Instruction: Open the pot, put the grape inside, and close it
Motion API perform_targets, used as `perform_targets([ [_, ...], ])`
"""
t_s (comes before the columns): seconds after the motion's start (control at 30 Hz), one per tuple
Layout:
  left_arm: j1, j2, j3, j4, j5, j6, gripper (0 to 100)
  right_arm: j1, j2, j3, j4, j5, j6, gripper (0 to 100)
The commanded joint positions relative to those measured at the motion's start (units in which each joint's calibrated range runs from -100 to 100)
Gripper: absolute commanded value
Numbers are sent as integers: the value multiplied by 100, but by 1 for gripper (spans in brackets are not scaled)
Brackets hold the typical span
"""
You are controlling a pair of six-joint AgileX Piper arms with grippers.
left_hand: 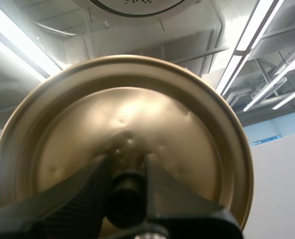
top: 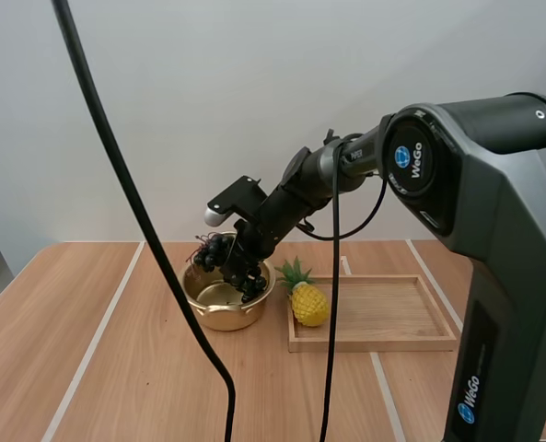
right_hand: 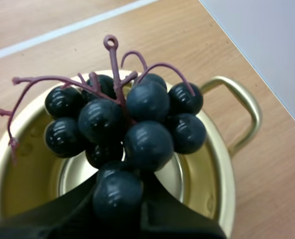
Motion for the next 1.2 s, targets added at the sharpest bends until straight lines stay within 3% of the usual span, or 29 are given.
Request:
perform_targets([
  [0.0,12,-22,-17,61,-247,-56,0,-27,-57,-38,-169,399,-41,0],
  [1.13,12,-22,-17,61,-247,-56,0,-27,534,234,-244,-40,-192,0],
  [1.17,12,-22,-17,61,-247,-56,0,-27,534,234,-244,-22,-192,6],
])
